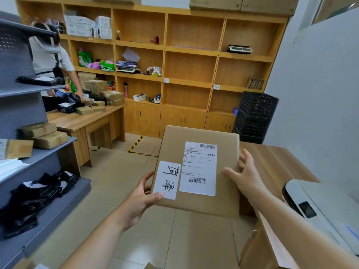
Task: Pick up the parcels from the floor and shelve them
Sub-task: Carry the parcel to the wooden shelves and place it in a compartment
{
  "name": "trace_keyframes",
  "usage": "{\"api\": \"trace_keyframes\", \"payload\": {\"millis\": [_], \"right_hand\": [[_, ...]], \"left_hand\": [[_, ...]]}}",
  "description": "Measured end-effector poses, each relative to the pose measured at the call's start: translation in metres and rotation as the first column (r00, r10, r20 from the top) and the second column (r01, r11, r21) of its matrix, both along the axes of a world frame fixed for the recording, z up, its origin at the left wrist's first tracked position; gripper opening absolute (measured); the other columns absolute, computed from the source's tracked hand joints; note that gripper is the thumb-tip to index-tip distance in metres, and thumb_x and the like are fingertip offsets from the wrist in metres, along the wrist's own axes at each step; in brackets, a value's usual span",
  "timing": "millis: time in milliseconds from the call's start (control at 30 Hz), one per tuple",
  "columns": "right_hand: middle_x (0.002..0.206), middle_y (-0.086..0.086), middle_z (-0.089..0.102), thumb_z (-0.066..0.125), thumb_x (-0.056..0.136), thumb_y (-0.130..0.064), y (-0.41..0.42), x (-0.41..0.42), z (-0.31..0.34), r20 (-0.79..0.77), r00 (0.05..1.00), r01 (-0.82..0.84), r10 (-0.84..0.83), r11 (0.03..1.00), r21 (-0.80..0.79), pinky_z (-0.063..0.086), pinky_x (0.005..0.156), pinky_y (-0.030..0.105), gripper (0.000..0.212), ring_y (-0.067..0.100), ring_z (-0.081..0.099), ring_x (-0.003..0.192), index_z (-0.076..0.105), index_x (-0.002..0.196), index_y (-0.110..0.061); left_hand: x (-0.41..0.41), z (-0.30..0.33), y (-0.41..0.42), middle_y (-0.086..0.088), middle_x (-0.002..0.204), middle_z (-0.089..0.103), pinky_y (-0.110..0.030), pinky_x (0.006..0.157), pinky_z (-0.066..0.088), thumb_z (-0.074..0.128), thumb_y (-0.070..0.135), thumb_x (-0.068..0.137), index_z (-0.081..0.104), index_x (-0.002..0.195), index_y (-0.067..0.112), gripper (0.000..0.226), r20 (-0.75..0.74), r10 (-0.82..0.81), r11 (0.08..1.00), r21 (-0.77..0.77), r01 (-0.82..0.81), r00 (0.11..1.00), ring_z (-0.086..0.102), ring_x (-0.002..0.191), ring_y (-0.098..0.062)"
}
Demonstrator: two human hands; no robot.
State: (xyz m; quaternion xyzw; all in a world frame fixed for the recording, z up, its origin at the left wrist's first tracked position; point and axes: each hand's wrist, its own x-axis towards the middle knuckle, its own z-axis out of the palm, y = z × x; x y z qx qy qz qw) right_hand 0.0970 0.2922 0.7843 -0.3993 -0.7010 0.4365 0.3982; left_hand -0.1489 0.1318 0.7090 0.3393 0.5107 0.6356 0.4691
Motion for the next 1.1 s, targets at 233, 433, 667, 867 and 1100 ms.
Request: {"api": "trace_keyframes", "payload": {"millis": [233, 433, 667, 867, 1100], "right_hand": [[0.151, -0.003, 0.021, 0.077, 0.074, -0.023, 0.005, -0.019, -0.049, 0.087, 0.996, 0.017, -0.018, 1.0, 0.017, 0.027, 0.112, 0.04, 0.102, 0.013, 0.026, 0.136, 0.005, 0.147, -0.031], [0.152, -0.012, 0.019, 0.076, 0.072, -0.024, 0.049, -0.026, -0.067, 0.061, 0.998, 0.03, -0.029, 1.0, -0.009, 0.021, 0.115, 0.037, 0.105, 0.004, 0.019, 0.137, 0.002, 0.146, -0.036], [0.152, -0.013, 0.019, 0.075, 0.073, -0.022, 0.153, -0.029, -0.075, 0.018, 1.0, 0.013, -0.013, 1.0, -0.017, 0.022, 0.114, 0.036, 0.105, 0.004, 0.02, 0.138, 0.002, 0.146, -0.036], [0.153, -0.016, 0.016, 0.075, 0.073, -0.02, 0.263, -0.03, -0.064, -0.011, 1.0, -0.014, 0.014, 1.0, -0.009, 0.021, 0.114, 0.034, 0.105, 0.0, 0.017, 0.137, 0.003, 0.147, -0.035], [0.154, -0.011, 0.014, 0.077, 0.072, -0.02, 0.38, -0.048, -0.056, 0.064, 0.996, -0.062, 0.059, 0.997, 0.045, 0.019, 0.116, 0.034, 0.107, 0.002, 0.015, 0.137, 0.003, 0.147, -0.03]], "left_hand": [[-0.019, 0.0, 0.05, -0.023, 0.116, 0.06, -0.044, 0.101, 0.043, 0.078, 0.011, 0.055, 0.039, 0.121, 0.04, 0.082, 0.025, 0.09, 0.996, 0.02, -0.09, 0.996, 0.061, 0.104, -0.031], [-0.016, -0.014, 0.104, -0.003, 0.122, 0.061, -0.043, 0.107, 0.035, 0.078, 0.033, 0.057, 0.04, 0.123, 0.046, 0.078, -0.097, 0.069, 0.998, 0.011, -0.068, 0.993, 0.053, 0.118, -0.02], [-0.005, -0.012, 0.199, 0.01, 0.126, 0.06, -0.021, 0.089, 0.044, 0.069, 0.029, 0.071, 0.04, 0.133, 0.033, 0.069, -0.248, 0.115, 0.993, 0.041, -0.108, 0.962, 0.054, 0.115, -0.006], [0.009, 0.004, 0.31, 0.011, 0.129, 0.052, -0.018, 0.092, 0.038, 0.063, 0.006, 0.084, 0.026, 0.143, 0.028, 0.073, -0.359, 0.25, 0.968, 0.078, -0.238, 0.899, 0.049, 0.116, -0.007], [-0.005, -0.008, 0.42, 0.007, 0.141, 0.041, -0.036, 0.103, 0.039, 0.066, 0.009, 0.079, 0.017, 0.141, 0.047, 0.087, -0.486, 0.37, 0.922, 0.088, -0.377, 0.792, 0.042, 0.127, -0.011]]}}
